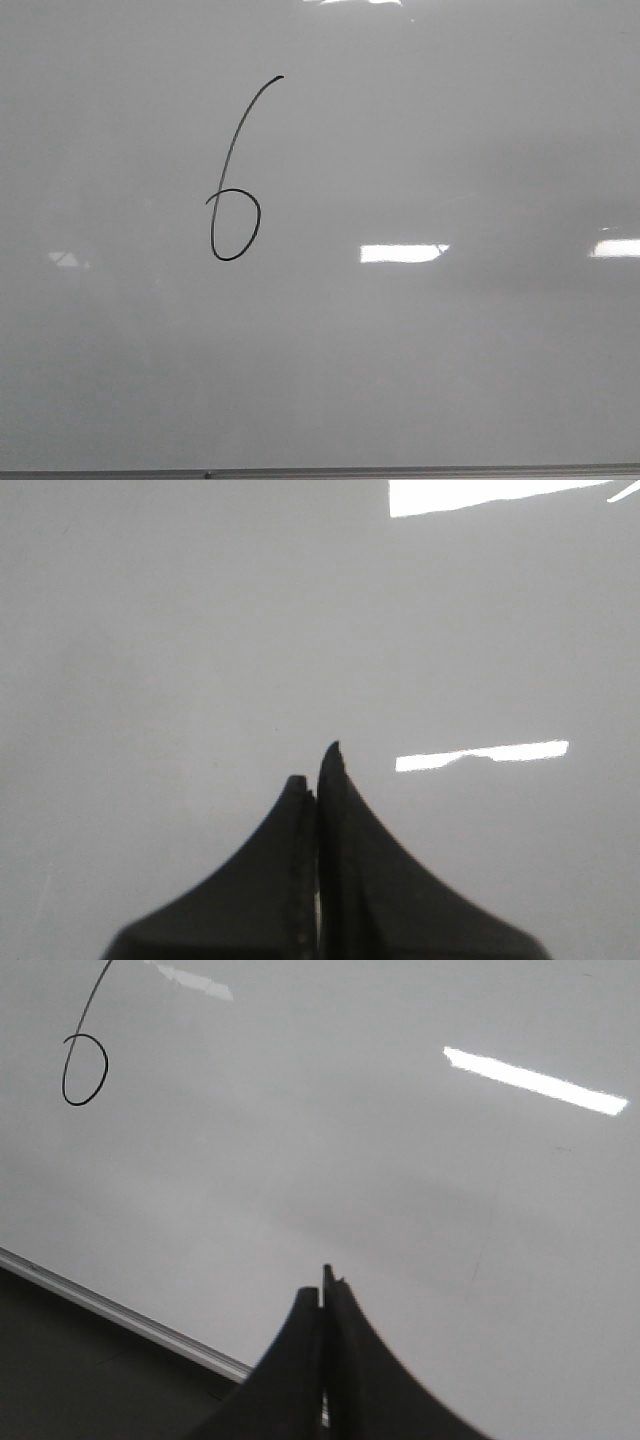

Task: Write number 6 on whiteboard

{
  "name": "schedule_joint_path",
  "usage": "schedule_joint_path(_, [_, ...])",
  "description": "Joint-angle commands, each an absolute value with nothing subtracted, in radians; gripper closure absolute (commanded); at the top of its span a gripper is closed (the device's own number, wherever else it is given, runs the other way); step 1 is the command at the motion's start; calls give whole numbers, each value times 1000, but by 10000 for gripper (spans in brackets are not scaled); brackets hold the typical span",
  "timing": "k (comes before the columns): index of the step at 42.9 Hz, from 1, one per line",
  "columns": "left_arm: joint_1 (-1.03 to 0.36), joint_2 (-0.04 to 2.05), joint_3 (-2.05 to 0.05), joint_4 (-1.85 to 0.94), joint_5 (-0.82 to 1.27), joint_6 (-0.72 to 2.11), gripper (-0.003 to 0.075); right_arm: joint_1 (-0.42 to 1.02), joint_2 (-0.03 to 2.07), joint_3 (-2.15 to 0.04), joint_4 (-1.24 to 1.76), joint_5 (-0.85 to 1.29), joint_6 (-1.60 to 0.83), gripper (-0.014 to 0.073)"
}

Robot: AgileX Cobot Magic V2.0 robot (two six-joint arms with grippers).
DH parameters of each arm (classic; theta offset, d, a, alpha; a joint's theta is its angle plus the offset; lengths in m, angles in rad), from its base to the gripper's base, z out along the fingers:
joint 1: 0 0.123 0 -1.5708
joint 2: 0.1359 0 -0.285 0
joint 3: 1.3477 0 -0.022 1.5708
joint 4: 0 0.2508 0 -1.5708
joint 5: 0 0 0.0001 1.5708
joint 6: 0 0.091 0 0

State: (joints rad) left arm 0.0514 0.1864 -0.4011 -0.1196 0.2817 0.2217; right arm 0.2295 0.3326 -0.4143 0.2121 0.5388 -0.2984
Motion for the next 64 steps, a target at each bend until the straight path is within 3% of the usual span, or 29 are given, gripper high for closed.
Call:
schedule_joint_path(1, [53,195,-428,-131,213,221,741,224,336,-441,219,461,-298,662])
schedule_joint_path(21, [51,179,-399,-131,211,212,741,224,336,-441,219,461,-298,662])
schedule_joint_path(35, [-43,-25,-166,-87,195,116,741,224,336,-441,219,461,-298,662])
schedule_joint_path(46, [-46,-22,16,-54,-18,116,741,224,336,-441,219,462,-298,662])
schedule_joint_path(64, [-46,-20,13,-54,27,116,741,224,336,-441,219,463,-298,662])
